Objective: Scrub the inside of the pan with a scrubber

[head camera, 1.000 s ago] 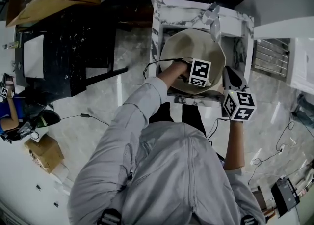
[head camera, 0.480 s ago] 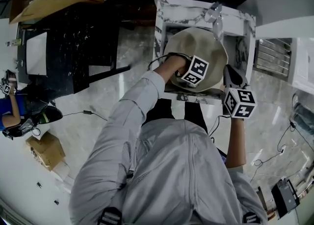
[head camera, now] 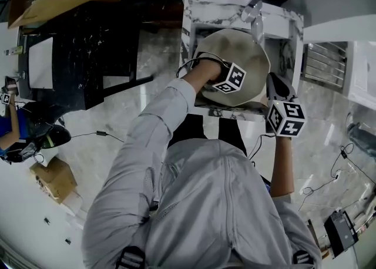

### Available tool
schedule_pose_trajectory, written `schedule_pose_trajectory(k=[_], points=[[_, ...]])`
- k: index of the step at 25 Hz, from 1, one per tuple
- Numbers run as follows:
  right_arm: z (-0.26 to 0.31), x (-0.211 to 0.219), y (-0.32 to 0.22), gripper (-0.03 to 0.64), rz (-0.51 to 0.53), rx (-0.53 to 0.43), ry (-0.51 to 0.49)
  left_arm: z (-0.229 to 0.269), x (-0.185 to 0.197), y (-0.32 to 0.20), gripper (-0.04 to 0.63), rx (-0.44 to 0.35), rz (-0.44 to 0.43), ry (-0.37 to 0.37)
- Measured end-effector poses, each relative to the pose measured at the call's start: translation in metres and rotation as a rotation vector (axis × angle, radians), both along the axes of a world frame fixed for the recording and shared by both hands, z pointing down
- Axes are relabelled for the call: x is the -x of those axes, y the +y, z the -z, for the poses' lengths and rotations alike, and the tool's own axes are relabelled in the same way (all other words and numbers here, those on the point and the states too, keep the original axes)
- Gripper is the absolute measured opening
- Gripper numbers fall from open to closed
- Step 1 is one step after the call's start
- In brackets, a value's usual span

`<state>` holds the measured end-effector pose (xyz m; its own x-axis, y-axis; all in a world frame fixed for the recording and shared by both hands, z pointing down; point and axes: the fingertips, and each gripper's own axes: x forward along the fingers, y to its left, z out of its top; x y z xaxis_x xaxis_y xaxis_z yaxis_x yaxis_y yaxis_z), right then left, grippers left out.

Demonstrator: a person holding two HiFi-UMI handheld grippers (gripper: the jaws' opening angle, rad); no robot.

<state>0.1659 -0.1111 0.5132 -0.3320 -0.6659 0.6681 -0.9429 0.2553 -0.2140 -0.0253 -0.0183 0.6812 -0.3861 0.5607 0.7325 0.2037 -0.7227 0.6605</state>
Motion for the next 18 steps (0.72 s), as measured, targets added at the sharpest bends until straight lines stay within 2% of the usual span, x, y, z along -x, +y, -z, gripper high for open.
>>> schedule_pose_trajectory(k=[5, 9, 16, 18], points=[[-0.001, -0.003, 0.001, 0.037, -0.003, -0.002, 0.0, -0.015, 0.01, -0.029, 0.066, -0.141, 0.02, -0.047], [-0.005, -0.004, 0.003, 0.037, -0.002, 0.009, 0.002, -0.033, 0.011, -0.057, 0.066, -0.3, 0.116, -0.05], [-0.008, -0.004, 0.003, 0.037, 0.0, 0.016, 0.001, -0.052, -0.014, -0.098, 0.066, -0.521, 0.33, 0.077], [-0.009, -0.005, 0.003, 0.037, -0.003, 0.016, 0.0, -0.055, -0.023, -0.108, 0.066, -0.558, 0.397, 0.119]])
